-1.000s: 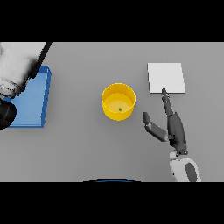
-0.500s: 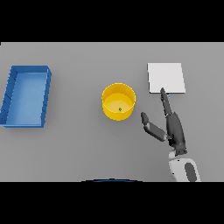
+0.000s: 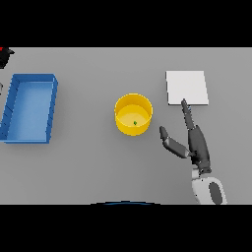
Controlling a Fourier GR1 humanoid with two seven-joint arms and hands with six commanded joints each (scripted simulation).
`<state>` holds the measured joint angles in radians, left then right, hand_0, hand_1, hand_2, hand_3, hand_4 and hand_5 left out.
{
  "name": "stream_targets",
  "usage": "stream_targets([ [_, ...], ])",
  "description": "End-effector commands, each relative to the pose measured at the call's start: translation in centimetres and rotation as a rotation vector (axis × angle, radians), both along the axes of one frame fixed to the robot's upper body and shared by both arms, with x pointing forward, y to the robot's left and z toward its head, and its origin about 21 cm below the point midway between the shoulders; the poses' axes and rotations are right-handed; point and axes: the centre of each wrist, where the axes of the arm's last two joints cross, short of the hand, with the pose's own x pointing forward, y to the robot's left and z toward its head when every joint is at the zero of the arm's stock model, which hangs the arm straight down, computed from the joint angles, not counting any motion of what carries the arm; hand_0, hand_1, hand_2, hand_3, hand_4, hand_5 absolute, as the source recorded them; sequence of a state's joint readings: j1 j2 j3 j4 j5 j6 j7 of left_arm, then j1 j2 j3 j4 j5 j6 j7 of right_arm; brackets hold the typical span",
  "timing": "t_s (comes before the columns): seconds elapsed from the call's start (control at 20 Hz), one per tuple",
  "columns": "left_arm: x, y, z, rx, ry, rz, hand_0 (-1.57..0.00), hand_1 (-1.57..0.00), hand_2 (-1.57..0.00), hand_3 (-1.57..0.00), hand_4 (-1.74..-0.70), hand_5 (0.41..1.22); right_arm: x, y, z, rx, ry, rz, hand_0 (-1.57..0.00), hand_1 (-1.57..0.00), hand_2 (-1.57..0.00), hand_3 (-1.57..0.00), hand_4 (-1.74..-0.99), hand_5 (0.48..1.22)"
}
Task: Pick up the red beaker and tilt it to pour out 1 green nut into yellow bowl. Pick up the yellow bowl and place it on the metallic measuring scale.
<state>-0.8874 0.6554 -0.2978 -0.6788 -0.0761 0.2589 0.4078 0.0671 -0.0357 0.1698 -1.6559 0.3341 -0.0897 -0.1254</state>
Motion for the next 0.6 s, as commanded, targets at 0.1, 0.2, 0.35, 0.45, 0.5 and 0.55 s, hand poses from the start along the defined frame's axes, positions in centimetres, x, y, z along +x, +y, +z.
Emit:
stream_targets([
  [0.1,-2.3,0.1,-1.6,-0.033,-0.021,0.015,-1.57,-1.57,-1.57,-1.45,-1.74,1.221,-0.1,-0.5,-0.1,-0.004,-0.013,-0.001,0.0,0.0,0.0,0.0,-1.02,0.646],
  [0.2,-3.3,-0.4,-3.0,-0.069,-0.025,0.036,-1.57,-1.57,-1.57,-1.48,-1.74,1.221,-0.2,-0.3,-0.4,0.016,-0.006,0.016,0.0,0.0,0.0,0.0,-1.014,0.648],
  [0.35,-4.6,-1.3,-4.4,-0.121,-0.024,0.043,-1.57,-1.57,-1.57,-1.52,-1.74,1.194,-0.2,-0.1,-0.2,0.017,-0.014,0.016,0.0,0.0,0.0,0.0,-1.005,0.647],
  [0.45,-5.3,-1.3,-5.0,-0.154,-0.011,0.064,-1.57,-1.57,-1.57,-1.54,-1.74,1.151,-0.3,0.0,-0.4,0.026,-0.025,0.02,0.0,0.0,0.0,0.0,-1.012,0.65],
  [0.5,-5.6,-1.4,-5.0,-0.158,-0.006,0.076,-1.57,-1.57,-1.57,-1.55,-1.74,1.123,-0.3,-0.1,-0.3,0.021,-0.024,0.013,0.0,0.0,0.0,0.0,-1.01,0.65],
  [0.55,-5.8,-1.2,-4.9,-0.153,-0.004,0.072,-1.57,-1.57,-1.57,-1.55,-1.74,1.088,-0.4,-0.2,-0.2,0.012,-0.031,0.015,0.0,0.0,0.0,0.0,-1.012,0.648],
])
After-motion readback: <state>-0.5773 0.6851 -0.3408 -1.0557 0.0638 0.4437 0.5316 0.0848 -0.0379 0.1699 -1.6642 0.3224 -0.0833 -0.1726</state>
